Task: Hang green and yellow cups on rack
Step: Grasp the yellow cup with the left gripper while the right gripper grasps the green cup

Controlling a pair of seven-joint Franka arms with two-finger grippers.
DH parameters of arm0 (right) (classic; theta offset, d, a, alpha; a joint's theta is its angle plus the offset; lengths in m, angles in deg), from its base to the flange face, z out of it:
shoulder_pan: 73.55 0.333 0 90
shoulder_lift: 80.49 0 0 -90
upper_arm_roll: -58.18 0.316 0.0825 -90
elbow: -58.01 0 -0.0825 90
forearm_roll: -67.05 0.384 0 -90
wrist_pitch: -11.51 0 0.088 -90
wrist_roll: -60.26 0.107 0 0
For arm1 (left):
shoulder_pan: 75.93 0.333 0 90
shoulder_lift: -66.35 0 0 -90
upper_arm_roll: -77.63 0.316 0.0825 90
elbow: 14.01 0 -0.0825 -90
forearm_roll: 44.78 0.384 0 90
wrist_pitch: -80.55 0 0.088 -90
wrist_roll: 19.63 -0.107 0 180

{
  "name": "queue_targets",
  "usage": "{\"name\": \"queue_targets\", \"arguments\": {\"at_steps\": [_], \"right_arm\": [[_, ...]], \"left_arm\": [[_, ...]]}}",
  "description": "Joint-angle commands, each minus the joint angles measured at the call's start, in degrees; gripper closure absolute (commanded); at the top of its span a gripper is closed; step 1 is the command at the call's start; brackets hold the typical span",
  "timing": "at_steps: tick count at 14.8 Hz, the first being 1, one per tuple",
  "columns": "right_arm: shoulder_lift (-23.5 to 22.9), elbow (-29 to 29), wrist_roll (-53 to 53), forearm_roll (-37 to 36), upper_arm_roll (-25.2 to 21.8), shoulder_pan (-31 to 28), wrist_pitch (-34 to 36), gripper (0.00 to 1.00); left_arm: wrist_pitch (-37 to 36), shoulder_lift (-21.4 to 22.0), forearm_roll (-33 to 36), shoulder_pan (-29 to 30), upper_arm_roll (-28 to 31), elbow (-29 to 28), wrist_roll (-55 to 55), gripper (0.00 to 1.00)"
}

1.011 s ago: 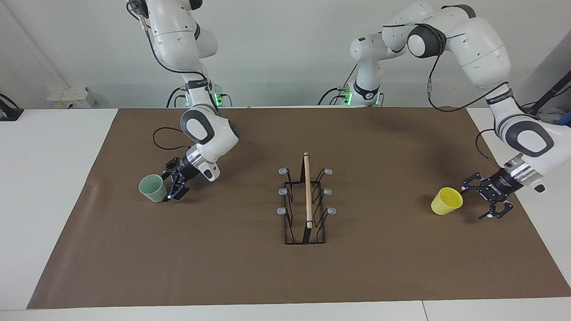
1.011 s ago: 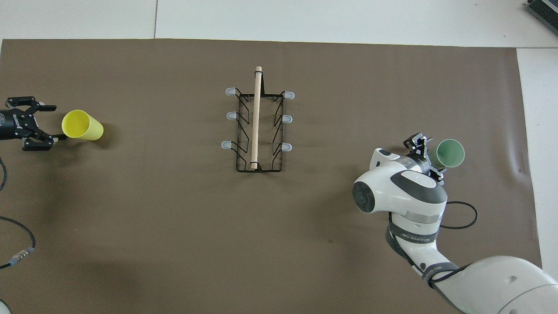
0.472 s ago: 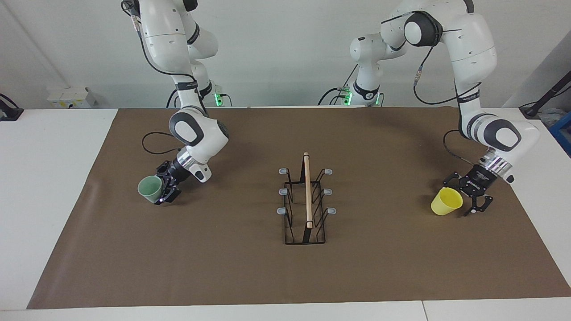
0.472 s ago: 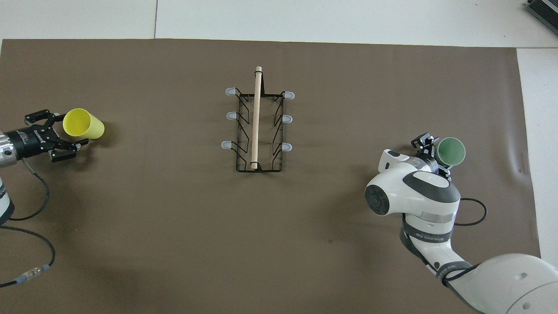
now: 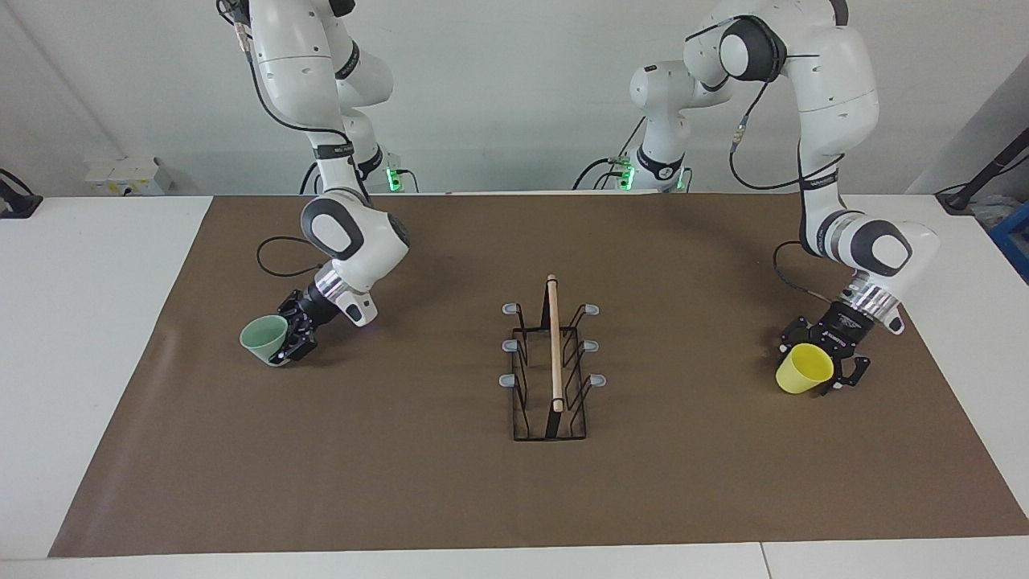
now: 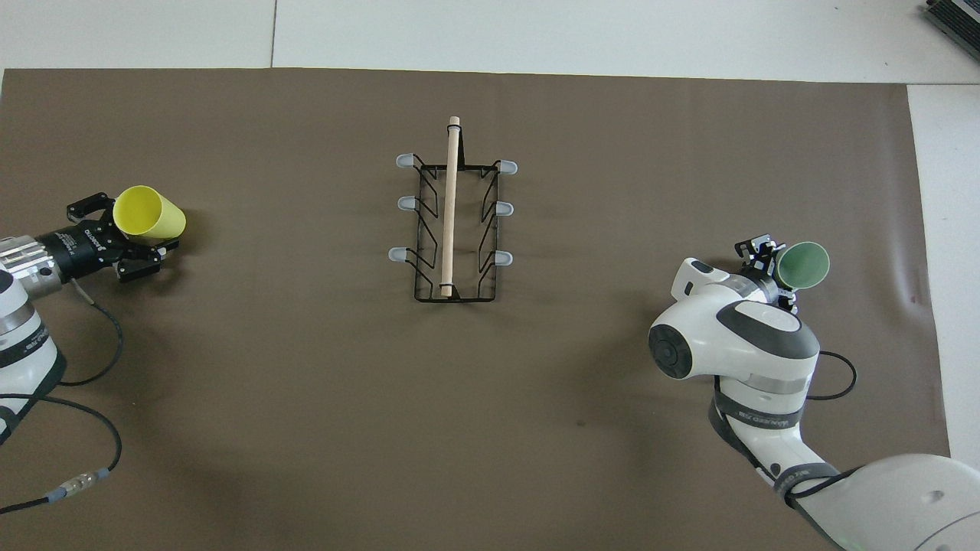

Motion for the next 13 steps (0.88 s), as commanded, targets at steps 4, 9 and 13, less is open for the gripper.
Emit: {"name": "queue_targets", "arguments": {"at_steps": [4,9,13], "right_arm": [[4.7,-5.5,-5.9,24.8,0.8,1.2,-1.2,1.0],[3.1,-17.4,-7.3,42.0,0.8,6.0,9.4,1.0],[4.2,-18.8,-7.8,52.4,0.8,5.3,9.8,1.0]], "left_arm": [[4.8,3.1,-2.2,-4.1,0.0,-2.7,-4.2,0.14],[11.3,5.0,-1.8,-8.1,0.0,-2.5,-4.1,1.0],[11.3,9.5,4.6,-8.9,0.1,-2.2,-4.7,1.0]]}}
